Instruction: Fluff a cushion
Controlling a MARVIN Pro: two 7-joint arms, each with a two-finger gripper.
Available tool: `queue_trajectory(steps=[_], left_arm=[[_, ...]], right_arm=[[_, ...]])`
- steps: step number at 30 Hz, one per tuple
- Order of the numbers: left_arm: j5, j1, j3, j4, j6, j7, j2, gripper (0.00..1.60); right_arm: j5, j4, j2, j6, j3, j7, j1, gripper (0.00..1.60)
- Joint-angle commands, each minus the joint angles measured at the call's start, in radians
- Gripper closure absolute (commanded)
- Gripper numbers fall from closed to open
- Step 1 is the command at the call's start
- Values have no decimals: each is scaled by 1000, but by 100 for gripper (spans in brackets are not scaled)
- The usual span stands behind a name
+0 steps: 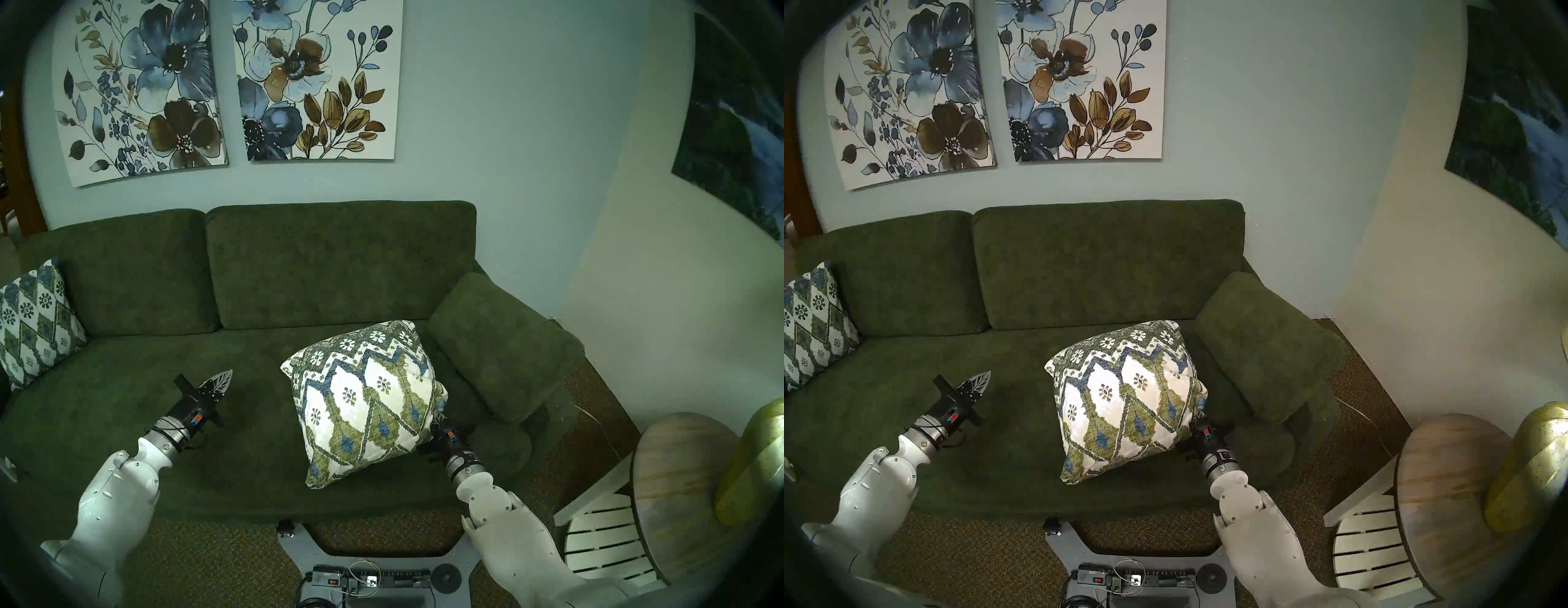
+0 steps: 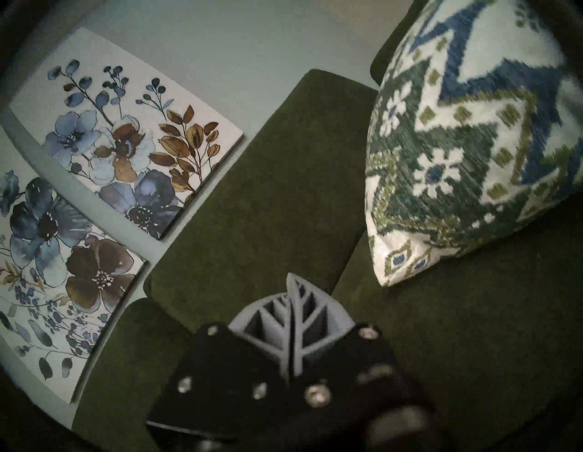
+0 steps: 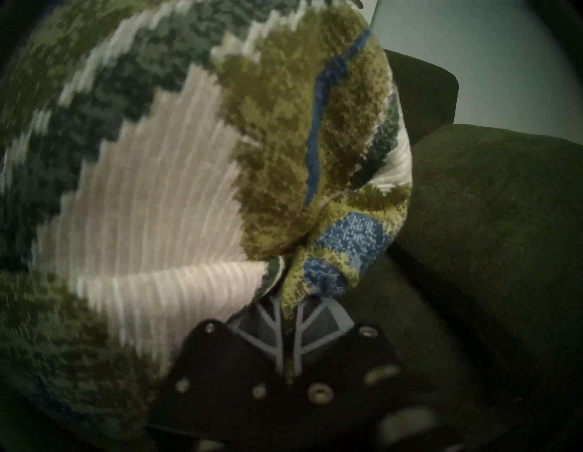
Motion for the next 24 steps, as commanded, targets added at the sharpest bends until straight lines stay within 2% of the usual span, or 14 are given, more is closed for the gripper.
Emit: queue_trajectory(steps=[1, 13, 19, 24], left_arm=[[-15, 24, 1, -114, -66, 26, -2, 160], [-37, 131, 57, -303, -66, 40, -27, 160], [-42, 212, 137, -396, -66, 31, -54, 160], [-43, 240, 202, -474, -66, 28, -60, 160]], right_arm=[[-3, -20, -7, -50, -56, 25, -96, 160], [7, -96, 10, -140, -73, 12, -153, 160], [13, -155, 20, -193, -83, 11, -192, 160], [19, -226, 34, -248, -99, 13, -244, 160]])
